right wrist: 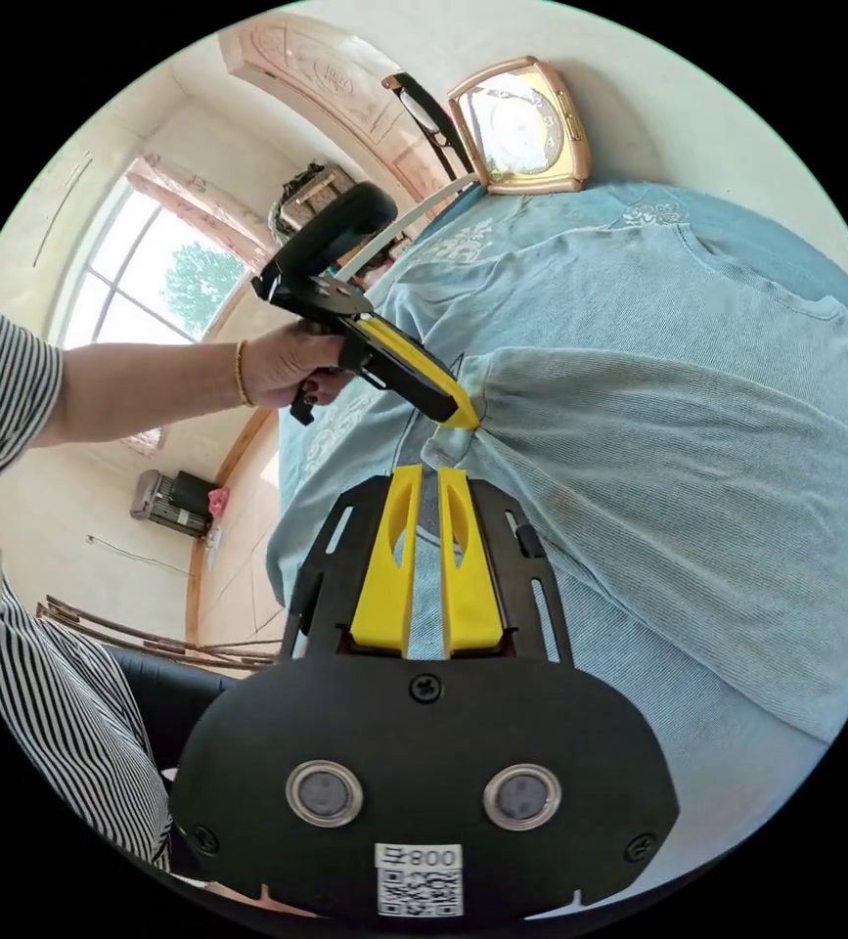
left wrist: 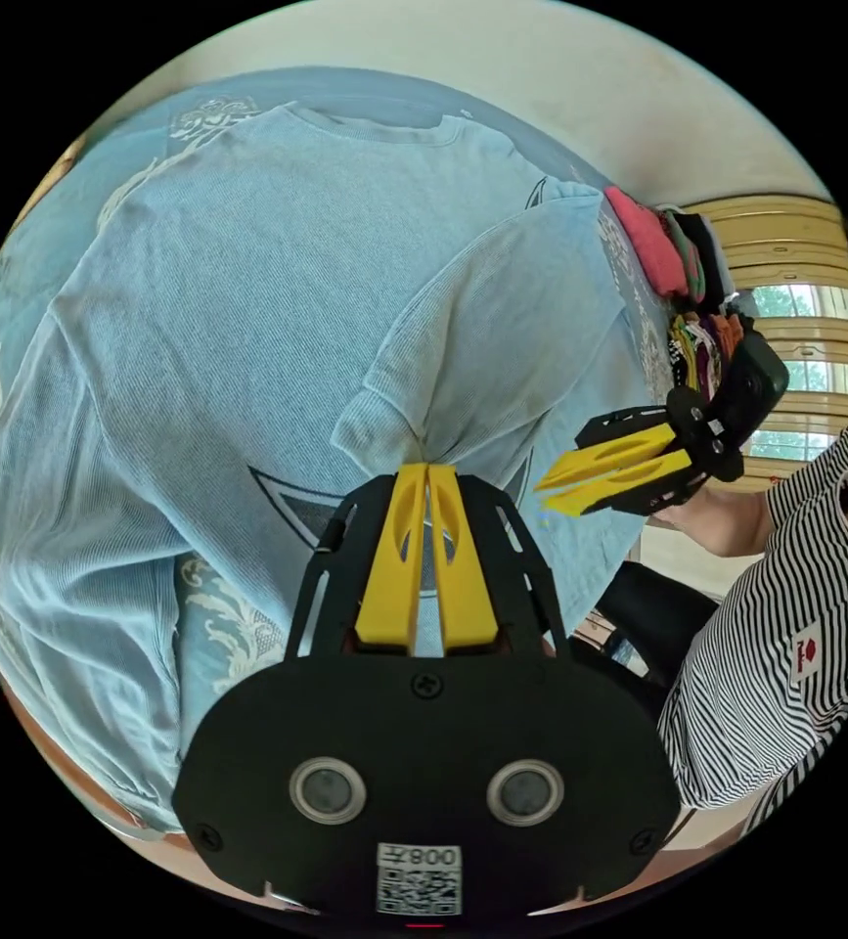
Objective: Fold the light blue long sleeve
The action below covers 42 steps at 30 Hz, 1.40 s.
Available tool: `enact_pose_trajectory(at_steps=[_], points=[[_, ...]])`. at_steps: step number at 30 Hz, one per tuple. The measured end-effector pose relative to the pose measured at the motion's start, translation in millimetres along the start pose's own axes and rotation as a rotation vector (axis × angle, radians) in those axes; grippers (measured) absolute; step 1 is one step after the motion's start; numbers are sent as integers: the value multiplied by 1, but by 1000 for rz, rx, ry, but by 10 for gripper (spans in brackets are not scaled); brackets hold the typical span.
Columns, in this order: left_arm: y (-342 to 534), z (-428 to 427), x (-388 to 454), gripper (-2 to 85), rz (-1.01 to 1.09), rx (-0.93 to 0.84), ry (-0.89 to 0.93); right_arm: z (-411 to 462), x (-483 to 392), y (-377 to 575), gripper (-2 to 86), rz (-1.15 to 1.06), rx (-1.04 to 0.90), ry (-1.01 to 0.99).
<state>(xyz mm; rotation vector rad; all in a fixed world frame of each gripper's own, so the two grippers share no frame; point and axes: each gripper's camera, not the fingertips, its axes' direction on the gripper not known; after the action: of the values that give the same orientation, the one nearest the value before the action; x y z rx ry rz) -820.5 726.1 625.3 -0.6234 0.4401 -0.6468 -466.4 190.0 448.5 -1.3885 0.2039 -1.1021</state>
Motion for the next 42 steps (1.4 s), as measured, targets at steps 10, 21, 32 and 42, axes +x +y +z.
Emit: enact_pose_trajectory(at_steps=[10,21,32,42], points=[[-29,-2,38,10,-30,133,-4,-9,24,7,3,134,-96,35],[-248,55,168,68,387,259,196,-210,81,131,55,520,244,540],[-396,127,263,35,500,108,78,-247,115,169,64,579,144,711],[-460,168,297,15,448,79,111,-296,124,217,26,659,271,587]])
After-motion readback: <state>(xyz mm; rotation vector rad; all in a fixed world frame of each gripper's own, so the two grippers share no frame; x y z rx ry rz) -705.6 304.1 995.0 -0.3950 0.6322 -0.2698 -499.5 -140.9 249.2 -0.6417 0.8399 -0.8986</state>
